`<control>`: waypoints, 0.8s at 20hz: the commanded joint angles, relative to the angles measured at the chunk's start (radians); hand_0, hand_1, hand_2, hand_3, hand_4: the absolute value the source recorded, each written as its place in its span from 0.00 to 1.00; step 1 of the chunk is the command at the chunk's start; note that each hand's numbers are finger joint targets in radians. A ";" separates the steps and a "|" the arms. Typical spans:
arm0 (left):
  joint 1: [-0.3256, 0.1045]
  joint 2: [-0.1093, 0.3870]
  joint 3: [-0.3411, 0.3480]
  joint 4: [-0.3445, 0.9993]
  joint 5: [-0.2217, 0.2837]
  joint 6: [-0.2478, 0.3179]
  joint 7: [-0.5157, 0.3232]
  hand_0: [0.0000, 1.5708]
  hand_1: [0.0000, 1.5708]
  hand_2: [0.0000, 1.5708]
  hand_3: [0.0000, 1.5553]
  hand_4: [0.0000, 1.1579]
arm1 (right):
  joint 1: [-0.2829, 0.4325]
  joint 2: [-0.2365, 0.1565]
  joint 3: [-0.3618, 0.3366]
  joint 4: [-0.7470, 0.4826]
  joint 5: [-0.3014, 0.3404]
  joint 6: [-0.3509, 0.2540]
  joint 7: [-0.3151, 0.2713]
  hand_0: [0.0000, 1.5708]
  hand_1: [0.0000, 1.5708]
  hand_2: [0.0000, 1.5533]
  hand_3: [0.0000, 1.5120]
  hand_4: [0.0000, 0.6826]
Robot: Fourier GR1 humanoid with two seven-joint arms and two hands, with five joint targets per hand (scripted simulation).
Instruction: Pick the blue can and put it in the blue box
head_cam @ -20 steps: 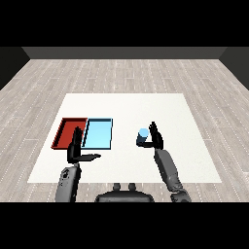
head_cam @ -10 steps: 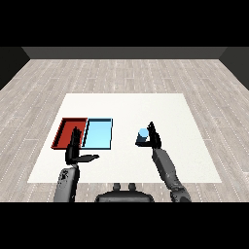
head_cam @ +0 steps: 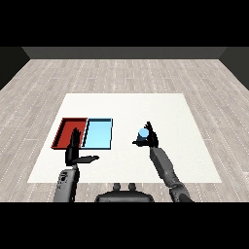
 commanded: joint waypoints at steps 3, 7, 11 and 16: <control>-0.028 0.013 0.039 0.090 0.023 -0.024 -0.063 0.00 0.00 0.00 0.00 0.00 | -0.061 -0.019 -0.036 0.117 -0.005 0.009 -0.049 0.00 0.00 0.00 0.00 0.00; -0.001 0.009 0.019 0.003 0.023 -0.019 -0.002 0.00 0.00 0.00 0.00 0.00 | -0.066 0.003 -0.011 0.108 -0.036 -0.037 -0.037 0.00 0.00 0.00 0.00 0.00; -0.015 -0.006 0.013 0.073 0.013 -0.020 -0.067 0.00 0.00 0.00 0.00 0.00 | -0.104 -0.004 0.002 0.136 0.005 -0.141 -0.015 0.68 0.68 0.79 0.78 0.00; -0.059 0.000 0.000 0.033 0.006 -0.010 0.017 0.00 0.00 0.00 0.00 0.00 | -0.144 0.002 0.033 0.233 -0.052 -0.204 -0.046 0.94 0.94 0.94 0.95 0.81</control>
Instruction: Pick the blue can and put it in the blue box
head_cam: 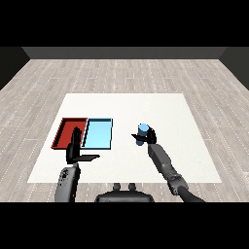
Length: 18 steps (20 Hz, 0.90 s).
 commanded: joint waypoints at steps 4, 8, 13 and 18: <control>0.022 -0.004 -0.022 -0.074 -0.021 0.030 0.051 0.00 0.00 0.00 0.00 0.00 | -0.004 0.010 0.073 -0.037 -0.031 -0.074 0.021 0.93 0.93 0.93 0.94 0.77; -0.021 0.027 0.020 0.013 0.015 -0.015 0.023 0.00 0.00 0.00 0.00 0.00 | 0.113 0.009 0.130 -0.201 0.018 -0.081 -0.002 0.93 0.93 0.94 0.88 0.66; 0.012 -0.007 -0.022 0.042 -0.011 -0.014 -0.029 0.00 0.00 0.00 0.00 0.00 | 0.094 0.007 0.155 -0.323 0.104 -0.152 0.052 0.92 0.92 0.95 0.90 0.73; -0.002 -0.004 -0.059 -0.053 -0.043 0.002 0.057 0.00 0.00 0.00 0.00 0.00 | 0.116 0.005 0.166 -0.413 0.104 -0.123 0.075 0.93 0.93 0.95 0.90 0.75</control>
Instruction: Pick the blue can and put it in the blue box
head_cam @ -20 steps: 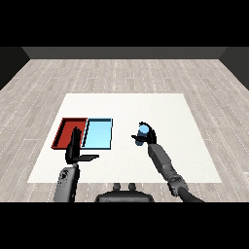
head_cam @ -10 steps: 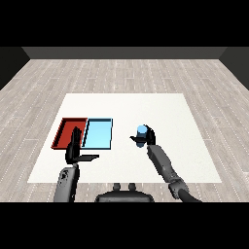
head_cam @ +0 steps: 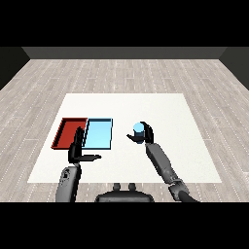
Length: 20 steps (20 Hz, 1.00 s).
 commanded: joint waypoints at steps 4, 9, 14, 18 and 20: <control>-0.026 -0.042 -0.081 -0.021 -0.013 0.011 0.043 0.00 0.00 0.00 0.00 0.00 | -0.042 0.008 0.117 -0.138 -0.033 -0.067 0.093 0.92 0.92 0.95 0.91 0.78; -0.070 -0.043 -0.120 0.041 -0.006 0.044 0.043 0.00 0.00 0.00 0.00 0.00 | -0.015 0.008 0.092 -0.225 0.025 -0.042 0.116 0.92 0.92 0.95 0.89 0.81; -0.090 -0.044 -0.140 0.070 -0.001 0.081 0.033 0.00 0.00 0.00 0.00 0.00 | 0.067 -0.032 0.045 -0.313 0.062 0.040 0.137 0.92 0.92 0.94 0.89 0.82; -0.184 -0.044 -0.220 0.115 0.035 0.147 0.066 0.00 0.00 0.00 0.00 0.00 | 0.137 -0.076 0.024 -0.391 0.051 0.084 0.132 0.92 0.92 0.94 0.89 0.82; -0.108 -0.044 -0.208 0.000 0.033 0.107 0.117 0.00 0.00 0.00 0.00 0.00 | 0.111 -0.052 0.015 -0.436 0.063 0.086 0.211 0.93 0.93 0.94 0.91 0.83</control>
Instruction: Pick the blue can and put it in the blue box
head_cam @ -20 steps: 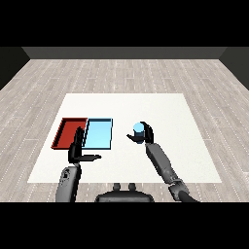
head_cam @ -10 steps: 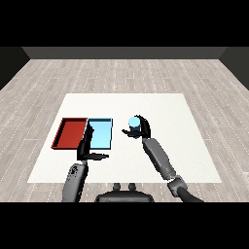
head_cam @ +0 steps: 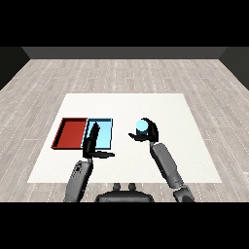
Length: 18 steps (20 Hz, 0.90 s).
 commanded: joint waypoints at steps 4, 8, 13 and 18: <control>-0.141 -0.002 -0.068 0.030 0.063 0.089 0.113 0.00 0.00 0.00 0.00 0.00 | 0.069 0.022 0.026 -0.120 0.051 0.014 0.033 0.94 0.94 0.95 0.91 0.82; -0.080 -0.002 -0.135 0.045 0.084 0.084 0.031 0.00 0.00 0.00 0.00 0.00 | 0.042 0.033 -0.002 -0.123 0.074 0.027 0.065 0.92 0.92 0.95 0.91 0.82; -0.122 -0.002 -0.165 0.131 0.056 0.107 -0.021 0.00 0.00 0.00 0.00 0.00 | -0.029 0.054 0.097 -0.054 0.028 -0.066 0.017 0.92 0.92 0.95 0.92 0.83; -0.182 -0.002 -0.236 0.230 0.133 0.163 -0.052 0.00 0.00 0.00 0.00 0.00 | -0.006 0.055 0.122 -0.092 0.012 -0.054 0.041 0.92 0.92 0.94 0.91 0.81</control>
